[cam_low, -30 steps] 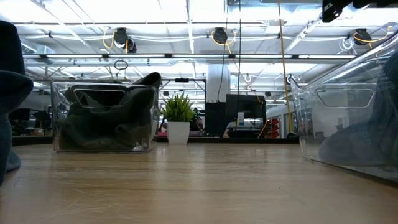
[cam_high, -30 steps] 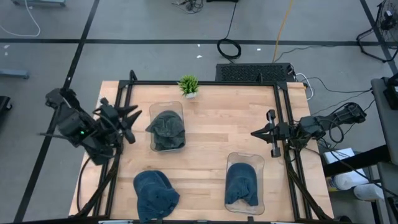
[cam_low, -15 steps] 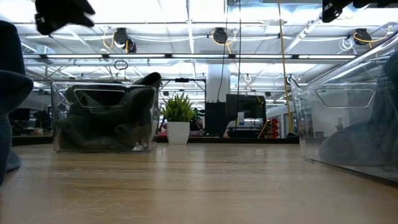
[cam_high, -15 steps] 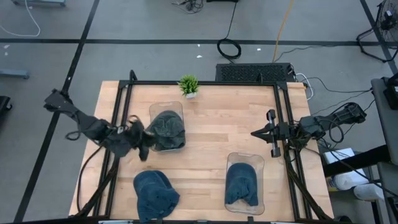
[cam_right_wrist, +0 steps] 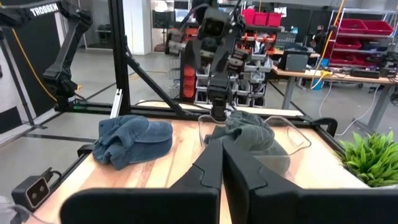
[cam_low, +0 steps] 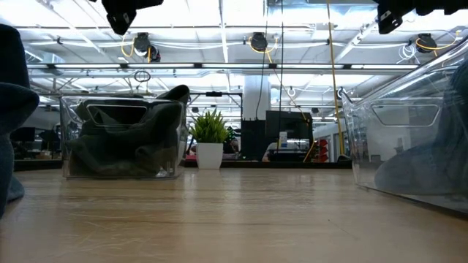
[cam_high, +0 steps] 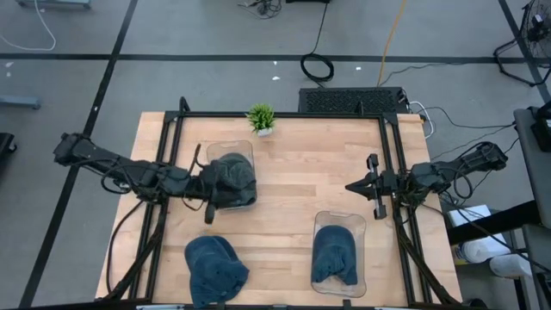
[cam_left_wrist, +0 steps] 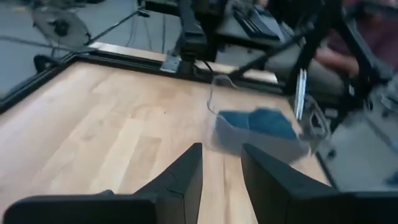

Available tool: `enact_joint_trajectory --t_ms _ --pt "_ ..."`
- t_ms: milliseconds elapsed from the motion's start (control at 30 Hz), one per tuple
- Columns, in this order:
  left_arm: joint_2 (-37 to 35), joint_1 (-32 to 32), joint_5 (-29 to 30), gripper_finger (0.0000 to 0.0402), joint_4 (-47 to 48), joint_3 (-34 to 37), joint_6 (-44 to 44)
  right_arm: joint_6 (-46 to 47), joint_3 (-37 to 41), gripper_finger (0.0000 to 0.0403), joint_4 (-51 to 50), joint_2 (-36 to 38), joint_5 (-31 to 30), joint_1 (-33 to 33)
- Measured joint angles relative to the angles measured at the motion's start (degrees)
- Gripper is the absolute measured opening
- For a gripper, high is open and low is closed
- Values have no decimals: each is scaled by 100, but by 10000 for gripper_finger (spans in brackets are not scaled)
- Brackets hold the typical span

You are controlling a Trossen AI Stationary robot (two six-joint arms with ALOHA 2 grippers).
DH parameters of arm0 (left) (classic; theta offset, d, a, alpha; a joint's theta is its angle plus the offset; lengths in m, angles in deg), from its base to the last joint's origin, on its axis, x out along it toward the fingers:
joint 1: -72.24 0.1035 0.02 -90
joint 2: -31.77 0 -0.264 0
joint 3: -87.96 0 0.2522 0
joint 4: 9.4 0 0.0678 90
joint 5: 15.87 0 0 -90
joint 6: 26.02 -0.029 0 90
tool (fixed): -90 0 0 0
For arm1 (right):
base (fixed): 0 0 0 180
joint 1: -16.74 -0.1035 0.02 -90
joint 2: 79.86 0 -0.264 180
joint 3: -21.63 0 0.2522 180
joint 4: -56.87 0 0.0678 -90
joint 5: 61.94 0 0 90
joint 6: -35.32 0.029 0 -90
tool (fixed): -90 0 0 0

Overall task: Pick & Place hat
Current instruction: Put the blue cap into the bottom transparent bin

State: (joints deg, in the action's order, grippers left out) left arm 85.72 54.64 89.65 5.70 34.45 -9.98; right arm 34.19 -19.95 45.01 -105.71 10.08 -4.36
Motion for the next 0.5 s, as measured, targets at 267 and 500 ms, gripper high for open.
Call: enact_joint_trajectory --t_ms 267,500 --pt "-2 254 -220 120 -217 2 608 2 46 0 49 4 2 0" --pt "5 291 -1304 120 -111 2 1021 45 46 0 99 4 4 0"
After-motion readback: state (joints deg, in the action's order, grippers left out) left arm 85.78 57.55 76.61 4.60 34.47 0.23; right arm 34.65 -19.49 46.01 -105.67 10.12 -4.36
